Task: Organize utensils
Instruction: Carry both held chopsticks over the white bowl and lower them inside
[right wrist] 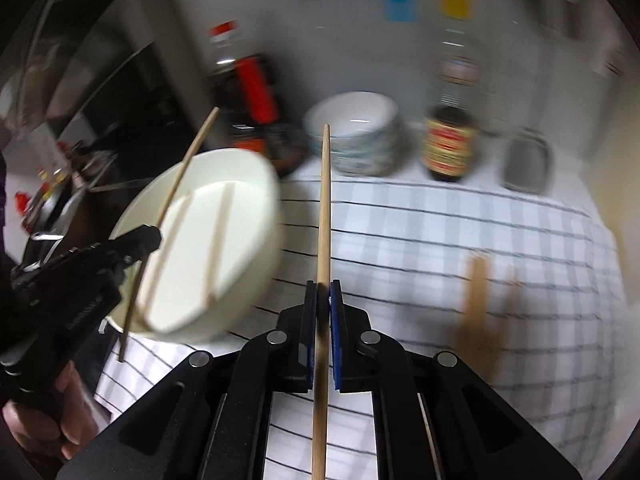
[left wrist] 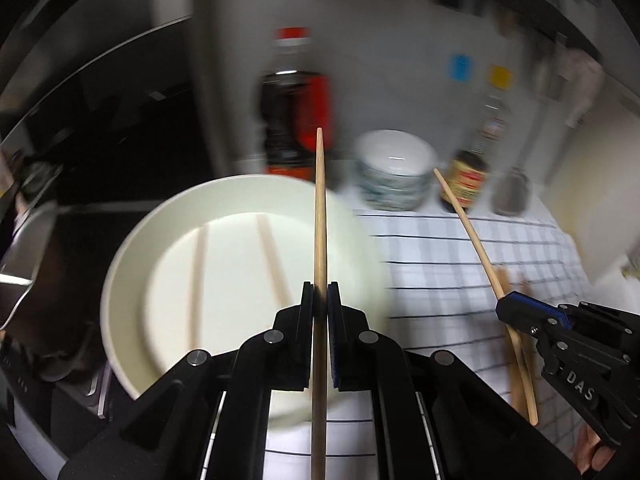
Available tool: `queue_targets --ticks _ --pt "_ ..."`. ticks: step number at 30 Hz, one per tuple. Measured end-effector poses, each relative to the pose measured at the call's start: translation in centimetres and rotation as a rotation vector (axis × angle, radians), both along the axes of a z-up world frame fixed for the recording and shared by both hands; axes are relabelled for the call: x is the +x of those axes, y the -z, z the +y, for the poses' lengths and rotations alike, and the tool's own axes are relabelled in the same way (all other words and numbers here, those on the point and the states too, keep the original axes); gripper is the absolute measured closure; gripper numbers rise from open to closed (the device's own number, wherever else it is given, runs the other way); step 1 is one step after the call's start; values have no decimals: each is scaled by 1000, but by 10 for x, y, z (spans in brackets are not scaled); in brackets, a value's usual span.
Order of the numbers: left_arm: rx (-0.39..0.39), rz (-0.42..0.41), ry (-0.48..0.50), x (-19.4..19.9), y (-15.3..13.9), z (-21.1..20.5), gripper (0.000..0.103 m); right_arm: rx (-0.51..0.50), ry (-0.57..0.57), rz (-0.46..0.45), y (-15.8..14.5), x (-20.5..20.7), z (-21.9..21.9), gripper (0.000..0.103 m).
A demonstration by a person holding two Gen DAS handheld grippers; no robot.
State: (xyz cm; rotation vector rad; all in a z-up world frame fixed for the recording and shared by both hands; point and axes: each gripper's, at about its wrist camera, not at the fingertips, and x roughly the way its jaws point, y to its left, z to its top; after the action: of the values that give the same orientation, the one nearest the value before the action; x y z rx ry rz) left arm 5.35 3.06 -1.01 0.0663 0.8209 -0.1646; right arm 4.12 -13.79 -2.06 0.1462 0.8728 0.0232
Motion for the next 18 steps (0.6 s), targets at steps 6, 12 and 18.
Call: queue_targets --ticks 6,12,18 --pt "11 25 -118 22 13 61 95 34 -100 24 12 49 59 97" --pt "43 39 -168 41 32 94 95 55 -116 79 36 87 90 97" --pt "54 54 -177 54 47 107 95 35 -108 102 49 108 103 97"
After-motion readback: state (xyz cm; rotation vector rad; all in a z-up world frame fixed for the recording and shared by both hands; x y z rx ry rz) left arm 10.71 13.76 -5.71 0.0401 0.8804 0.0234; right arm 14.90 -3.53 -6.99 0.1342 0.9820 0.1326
